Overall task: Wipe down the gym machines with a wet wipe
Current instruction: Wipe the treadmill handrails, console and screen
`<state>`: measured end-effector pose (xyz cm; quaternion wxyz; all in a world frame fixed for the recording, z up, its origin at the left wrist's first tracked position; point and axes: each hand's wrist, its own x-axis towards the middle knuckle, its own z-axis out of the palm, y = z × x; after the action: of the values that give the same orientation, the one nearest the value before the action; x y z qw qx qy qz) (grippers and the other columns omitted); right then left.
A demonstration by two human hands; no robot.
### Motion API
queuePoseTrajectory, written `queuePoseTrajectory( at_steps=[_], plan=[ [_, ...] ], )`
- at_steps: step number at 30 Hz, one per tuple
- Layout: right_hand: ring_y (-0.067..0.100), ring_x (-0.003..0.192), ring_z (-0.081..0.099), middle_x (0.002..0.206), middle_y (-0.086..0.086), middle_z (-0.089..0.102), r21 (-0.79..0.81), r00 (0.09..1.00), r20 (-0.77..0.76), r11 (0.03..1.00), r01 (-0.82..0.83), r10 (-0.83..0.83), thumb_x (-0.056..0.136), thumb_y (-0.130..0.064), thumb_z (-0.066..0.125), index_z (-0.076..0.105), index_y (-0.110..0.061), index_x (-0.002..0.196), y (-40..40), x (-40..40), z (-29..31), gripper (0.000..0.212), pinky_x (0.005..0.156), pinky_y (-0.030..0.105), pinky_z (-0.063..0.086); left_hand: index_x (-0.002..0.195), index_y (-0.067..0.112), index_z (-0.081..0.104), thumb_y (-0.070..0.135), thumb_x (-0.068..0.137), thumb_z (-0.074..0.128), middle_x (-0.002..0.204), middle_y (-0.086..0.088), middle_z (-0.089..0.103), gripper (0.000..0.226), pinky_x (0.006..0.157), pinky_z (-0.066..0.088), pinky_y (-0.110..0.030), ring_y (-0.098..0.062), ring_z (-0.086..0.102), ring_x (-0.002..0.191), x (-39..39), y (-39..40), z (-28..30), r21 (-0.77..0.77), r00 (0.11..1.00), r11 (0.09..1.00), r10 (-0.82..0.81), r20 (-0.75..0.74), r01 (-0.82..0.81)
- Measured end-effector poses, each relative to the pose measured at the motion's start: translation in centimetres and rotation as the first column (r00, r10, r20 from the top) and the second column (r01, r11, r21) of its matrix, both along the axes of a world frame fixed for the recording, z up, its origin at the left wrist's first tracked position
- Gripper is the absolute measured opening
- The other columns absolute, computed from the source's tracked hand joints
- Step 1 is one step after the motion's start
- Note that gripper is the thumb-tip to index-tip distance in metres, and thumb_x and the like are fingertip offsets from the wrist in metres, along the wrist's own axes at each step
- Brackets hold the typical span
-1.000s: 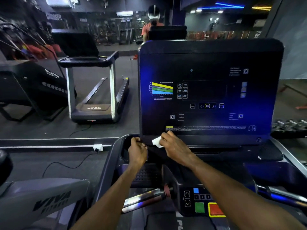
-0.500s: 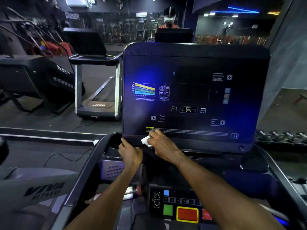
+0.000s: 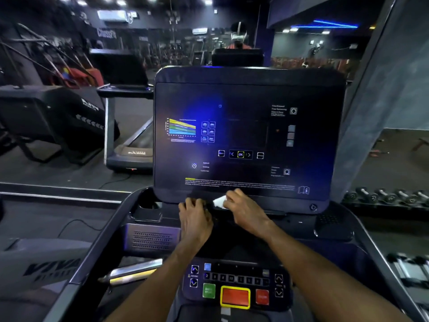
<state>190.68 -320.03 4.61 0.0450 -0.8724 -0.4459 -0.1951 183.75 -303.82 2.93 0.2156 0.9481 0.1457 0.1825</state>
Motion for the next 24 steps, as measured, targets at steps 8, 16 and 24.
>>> queuePoseTrajectory(
  at_steps=[8, 16, 24],
  plan=[
    [0.025, 0.081, 0.05, 0.088, 0.005, 0.055, 0.102, 0.988, -0.079, 0.985, 0.137, -0.129, 0.067, 0.01, 0.063, 0.069, -0.01, 0.078, -3.9, 0.2, -0.3, 0.024, 0.067, 0.034, 0.052, 0.111, 0.015, 0.057, 0.021, 0.093, 0.049, 0.119, -0.009, 0.049, 0.021, 0.096, 0.038, -0.041, -0.031, 0.041, 0.109, 1.0, -2.4, -0.4, 0.183, 0.995, 0.979, -0.078, -0.055, 0.087],
    [0.018, 0.084, 0.044, 0.093, 0.0, 0.05, 0.149, 0.949, -0.099, 0.938, 0.311, -0.299, 0.077, 0.008, 0.063, 0.069, -0.011, 0.085, -12.1, 0.4, -1.5, 0.021, 0.069, 0.032, 0.051, 0.116, 0.016, 0.057, 0.017, 0.094, 0.047, 0.119, -0.004, 0.047, 0.024, 0.09, 0.039, -0.039, -0.026, 0.04, 0.108, 2.5, -6.4, 0.1, 0.23, 0.962, 0.934, -0.272, -0.035, 0.273],
    [0.022, 0.077, 0.051, 0.085, 0.005, 0.056, 0.26, 0.901, -0.065, 0.865, 0.43, -0.429, 0.067, 0.015, 0.066, 0.071, -0.008, 0.08, -17.9, 0.9, -0.7, 0.026, 0.062, 0.032, 0.05, 0.11, 0.012, 0.059, 0.017, 0.093, 0.045, 0.116, -0.008, 0.048, 0.022, 0.084, 0.042, -0.042, -0.029, 0.043, 0.105, 3.9, -11.3, 1.0, 0.246, 0.923, 0.892, -0.385, -0.029, 0.38]
  ],
)
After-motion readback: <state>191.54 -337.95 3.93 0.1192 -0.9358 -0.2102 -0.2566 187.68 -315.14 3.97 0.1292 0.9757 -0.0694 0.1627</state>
